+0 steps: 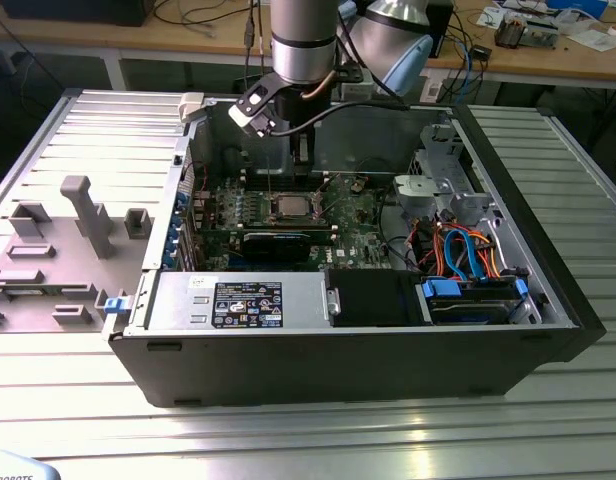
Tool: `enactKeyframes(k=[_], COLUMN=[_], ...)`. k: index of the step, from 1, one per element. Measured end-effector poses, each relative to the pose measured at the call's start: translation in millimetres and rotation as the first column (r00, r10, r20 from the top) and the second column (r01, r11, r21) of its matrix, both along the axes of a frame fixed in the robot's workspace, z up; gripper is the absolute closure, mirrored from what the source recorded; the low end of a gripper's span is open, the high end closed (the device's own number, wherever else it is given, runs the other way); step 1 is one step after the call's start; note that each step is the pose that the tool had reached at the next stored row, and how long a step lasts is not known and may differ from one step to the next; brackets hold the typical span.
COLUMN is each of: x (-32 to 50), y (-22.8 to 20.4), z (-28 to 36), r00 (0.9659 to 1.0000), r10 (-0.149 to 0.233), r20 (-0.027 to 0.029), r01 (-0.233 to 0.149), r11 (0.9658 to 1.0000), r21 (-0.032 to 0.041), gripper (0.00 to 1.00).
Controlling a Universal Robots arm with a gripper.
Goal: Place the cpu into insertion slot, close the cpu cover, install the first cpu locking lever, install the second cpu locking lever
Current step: 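Close the cpu cover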
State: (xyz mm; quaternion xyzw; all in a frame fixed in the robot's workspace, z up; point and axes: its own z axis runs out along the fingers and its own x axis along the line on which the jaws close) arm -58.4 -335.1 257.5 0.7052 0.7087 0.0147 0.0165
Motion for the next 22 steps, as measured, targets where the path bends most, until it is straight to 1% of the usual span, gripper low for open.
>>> enactKeyframes(k=[22], x=[0.0], y=[0.0], z=[18.4], r00=[1.0], r10=[0.0], r20=[-0.0001], r01=[0.0], r11=[1.0], r21=[-0.0024], gripper=[0.89])
